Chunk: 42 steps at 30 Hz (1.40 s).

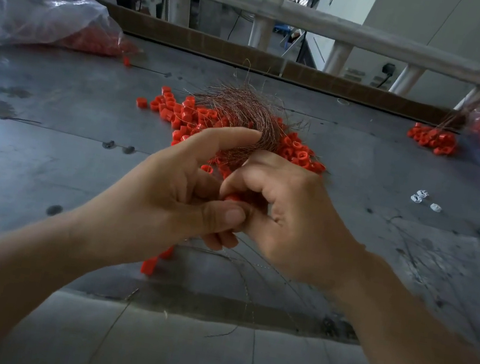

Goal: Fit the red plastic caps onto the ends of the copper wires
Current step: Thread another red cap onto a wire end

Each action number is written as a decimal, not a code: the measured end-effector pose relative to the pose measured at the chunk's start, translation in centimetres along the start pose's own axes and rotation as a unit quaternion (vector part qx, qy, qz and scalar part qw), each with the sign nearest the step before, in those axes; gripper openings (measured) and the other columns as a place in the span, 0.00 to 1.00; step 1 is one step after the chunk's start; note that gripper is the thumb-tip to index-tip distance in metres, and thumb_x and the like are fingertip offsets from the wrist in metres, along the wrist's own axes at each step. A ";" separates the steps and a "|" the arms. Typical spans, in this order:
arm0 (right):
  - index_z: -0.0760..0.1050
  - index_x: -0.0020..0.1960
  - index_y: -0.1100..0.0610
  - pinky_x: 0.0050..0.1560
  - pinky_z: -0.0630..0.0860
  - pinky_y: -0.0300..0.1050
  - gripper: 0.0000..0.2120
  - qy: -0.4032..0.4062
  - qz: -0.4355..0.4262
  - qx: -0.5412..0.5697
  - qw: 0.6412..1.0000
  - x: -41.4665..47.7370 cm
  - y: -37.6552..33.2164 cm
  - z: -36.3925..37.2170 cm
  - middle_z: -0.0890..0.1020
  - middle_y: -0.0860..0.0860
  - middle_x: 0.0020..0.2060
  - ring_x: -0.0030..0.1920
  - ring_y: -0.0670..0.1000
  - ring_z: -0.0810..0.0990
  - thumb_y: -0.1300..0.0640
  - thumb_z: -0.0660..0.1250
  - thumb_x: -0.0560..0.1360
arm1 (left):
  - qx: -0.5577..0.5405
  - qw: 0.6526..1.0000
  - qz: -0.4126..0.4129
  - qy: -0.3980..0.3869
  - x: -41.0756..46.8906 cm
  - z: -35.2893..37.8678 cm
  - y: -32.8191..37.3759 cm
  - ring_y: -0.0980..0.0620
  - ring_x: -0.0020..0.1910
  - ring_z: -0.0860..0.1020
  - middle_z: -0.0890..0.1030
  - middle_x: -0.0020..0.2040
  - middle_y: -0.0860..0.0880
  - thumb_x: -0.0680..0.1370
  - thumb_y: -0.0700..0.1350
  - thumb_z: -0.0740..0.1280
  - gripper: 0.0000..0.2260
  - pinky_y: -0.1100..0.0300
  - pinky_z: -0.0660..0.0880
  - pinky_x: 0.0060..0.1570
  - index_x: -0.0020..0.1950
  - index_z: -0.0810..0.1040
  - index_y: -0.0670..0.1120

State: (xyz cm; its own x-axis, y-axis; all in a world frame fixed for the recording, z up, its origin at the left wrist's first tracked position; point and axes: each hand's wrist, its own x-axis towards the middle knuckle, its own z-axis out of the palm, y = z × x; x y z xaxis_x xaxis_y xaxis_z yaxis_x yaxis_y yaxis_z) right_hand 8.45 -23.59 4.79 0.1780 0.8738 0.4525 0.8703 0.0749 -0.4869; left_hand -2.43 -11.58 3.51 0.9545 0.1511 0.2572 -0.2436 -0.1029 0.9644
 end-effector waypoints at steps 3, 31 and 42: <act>0.78 0.43 0.61 0.41 0.72 0.32 0.04 -0.006 0.015 0.022 1.000 0.2 0.2 0.0 0.72 0.42 0.37 0.39 0.41 0.74 0.62 0.68 0.69 | -0.029 0.999 -0.029 0.001 0.2 -0.5 0.0 0.46 0.34 0.82 0.81 0.38 0.38 0.64 0.47 0.75 0.29 0.61 0.78 0.34 0.62 0.69 0.56; 0.77 0.38 0.49 0.35 0.71 0.29 0.06 -0.016 0.082 0.118 0.989 -0.2 0.4 -1.9 0.79 0.43 0.32 0.34 0.41 0.76 0.59 0.70 0.70 | -0.102 0.992 0.028 0.066 0.6 -2.8 1.1 0.53 0.31 0.81 0.84 0.36 0.47 0.63 0.45 0.68 0.06 0.65 0.77 0.29 0.35 0.83 0.45; 0.80 0.47 0.55 0.41 0.69 0.24 0.05 -0.220 0.114 -0.012 0.969 -0.2 1.0 0.4 0.74 0.37 0.34 0.36 0.34 0.73 0.57 0.68 0.73 | 0.041 0.951 -0.065 0.298 1.8 -5.3 -0.7 0.57 0.28 0.79 0.82 0.31 0.51 0.74 0.40 0.66 0.05 0.67 0.74 0.26 0.40 0.80 0.46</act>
State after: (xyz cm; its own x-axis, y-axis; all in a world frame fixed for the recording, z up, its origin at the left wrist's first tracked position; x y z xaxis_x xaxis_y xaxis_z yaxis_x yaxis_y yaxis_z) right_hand 9.06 -23.47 3.93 0.1584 0.9869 -0.0304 0.8426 -0.1512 -0.5169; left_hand -1.44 -6.00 3.67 0.7024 0.6959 0.1494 -0.0930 -0.1185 0.9886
